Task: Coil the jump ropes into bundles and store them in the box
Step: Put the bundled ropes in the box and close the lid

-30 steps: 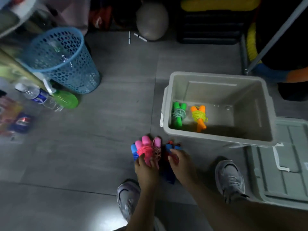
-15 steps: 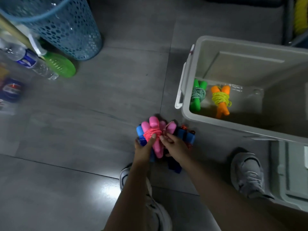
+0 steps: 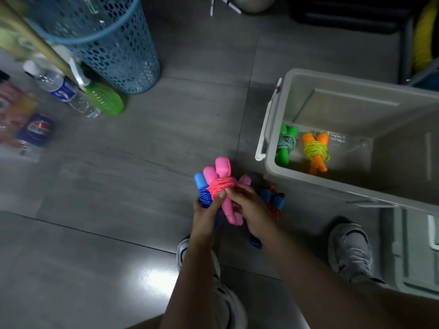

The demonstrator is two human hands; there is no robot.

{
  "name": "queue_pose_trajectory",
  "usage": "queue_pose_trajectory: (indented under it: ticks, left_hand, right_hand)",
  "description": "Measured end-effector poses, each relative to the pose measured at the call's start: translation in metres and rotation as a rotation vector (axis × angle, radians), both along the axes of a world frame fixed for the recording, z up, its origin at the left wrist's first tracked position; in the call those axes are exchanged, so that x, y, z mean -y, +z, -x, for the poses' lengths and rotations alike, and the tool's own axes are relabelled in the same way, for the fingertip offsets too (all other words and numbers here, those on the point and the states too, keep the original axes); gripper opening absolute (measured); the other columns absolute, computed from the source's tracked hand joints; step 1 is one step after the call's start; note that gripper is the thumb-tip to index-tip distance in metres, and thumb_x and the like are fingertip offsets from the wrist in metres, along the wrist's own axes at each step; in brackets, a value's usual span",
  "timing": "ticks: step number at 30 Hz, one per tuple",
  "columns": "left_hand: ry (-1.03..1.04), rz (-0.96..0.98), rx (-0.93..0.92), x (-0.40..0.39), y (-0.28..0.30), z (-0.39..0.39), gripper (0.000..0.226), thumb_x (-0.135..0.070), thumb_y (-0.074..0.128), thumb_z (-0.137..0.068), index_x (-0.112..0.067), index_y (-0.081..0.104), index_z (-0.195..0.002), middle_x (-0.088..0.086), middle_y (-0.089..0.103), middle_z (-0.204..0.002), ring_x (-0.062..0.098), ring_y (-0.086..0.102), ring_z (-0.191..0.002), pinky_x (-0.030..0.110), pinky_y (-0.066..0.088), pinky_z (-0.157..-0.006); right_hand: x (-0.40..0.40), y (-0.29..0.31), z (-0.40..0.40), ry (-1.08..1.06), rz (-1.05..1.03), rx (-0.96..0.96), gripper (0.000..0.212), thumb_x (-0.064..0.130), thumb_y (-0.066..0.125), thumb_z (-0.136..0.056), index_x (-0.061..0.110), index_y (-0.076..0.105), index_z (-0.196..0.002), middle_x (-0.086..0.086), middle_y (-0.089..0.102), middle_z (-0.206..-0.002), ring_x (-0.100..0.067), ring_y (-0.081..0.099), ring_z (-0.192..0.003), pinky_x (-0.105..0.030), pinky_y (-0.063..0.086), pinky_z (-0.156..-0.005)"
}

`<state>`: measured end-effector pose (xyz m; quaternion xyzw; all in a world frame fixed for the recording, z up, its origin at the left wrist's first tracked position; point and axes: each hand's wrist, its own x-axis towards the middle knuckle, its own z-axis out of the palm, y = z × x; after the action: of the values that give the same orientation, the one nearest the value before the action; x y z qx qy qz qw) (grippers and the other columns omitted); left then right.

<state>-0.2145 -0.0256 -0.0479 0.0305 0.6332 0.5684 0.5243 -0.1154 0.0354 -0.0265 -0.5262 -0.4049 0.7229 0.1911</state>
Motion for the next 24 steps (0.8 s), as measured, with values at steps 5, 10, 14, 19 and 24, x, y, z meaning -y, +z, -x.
queue_pose_trajectory:
  ticks: [5,10,14,19,24]
  left_hand:
    - [0.006,-0.146,-0.069,-0.011,0.07,-0.002,0.077,-0.048,0.08,-0.068,0.004,0.053,-0.119,0.021,0.062,-0.113,0.027,0.06,-0.101,0.04,0.046,-0.091]
    - [-0.075,-0.26,-0.2,-0.028,0.14,-0.028,0.034,-0.009,0.058,-0.09,0.001,0.052,-0.122,0.008,0.067,-0.105,0.013,0.062,-0.089,0.02,0.051,-0.072]
    - [-0.163,-0.32,-0.262,-0.05,0.175,-0.062,0.043,-0.013,0.067,-0.084,-0.011,0.05,-0.124,0.003,0.063,-0.115,0.011,0.062,-0.095,0.029,0.052,-0.083]
    - [-0.272,-0.285,-0.091,-0.101,0.189,-0.127,0.04,-0.005,0.064,-0.087,-0.015,0.052,-0.124,0.003,0.066,-0.1,0.016,0.063,-0.087,0.032,0.05,-0.08]
    - [-0.424,-0.125,-0.118,-0.167,0.166,-0.172,0.033,-0.008,0.063,-0.089,-0.011,0.055,-0.12,0.008,0.066,-0.094,0.025,0.063,-0.089,0.044,0.05,-0.088]
  right_hand:
    - [-0.008,0.054,-0.01,-0.187,0.075,-0.323,0.02,0.02,0.068,-0.078,0.013,0.063,-0.095,-0.007,0.068,-0.085,-0.024,0.061,-0.078,-0.035,0.046,-0.071]
    - [-0.02,0.124,-0.052,-0.241,0.072,-0.59,0.06,0.029,0.087,-0.055,0.011,0.058,-0.104,-0.01,0.067,-0.095,-0.021,0.065,-0.077,-0.037,0.055,-0.071]
    - [-0.036,0.17,-0.101,-0.235,0.015,-0.707,0.083,0.032,0.086,-0.055,0.012,0.051,-0.129,-0.007,0.07,-0.096,-0.02,0.067,-0.081,-0.034,0.055,-0.072]
    - [-0.073,0.189,-0.171,-0.314,-0.063,-0.799,0.06,0.027,0.065,-0.07,0.013,0.054,-0.127,-0.011,0.071,-0.096,-0.017,0.067,-0.073,-0.025,0.053,-0.071]
    - [-0.117,0.145,-0.236,-0.411,-0.175,-0.346,0.037,0.021,0.046,-0.088,0.006,0.059,-0.119,-0.014,0.068,-0.083,-0.024,0.058,-0.061,-0.034,0.042,-0.064]
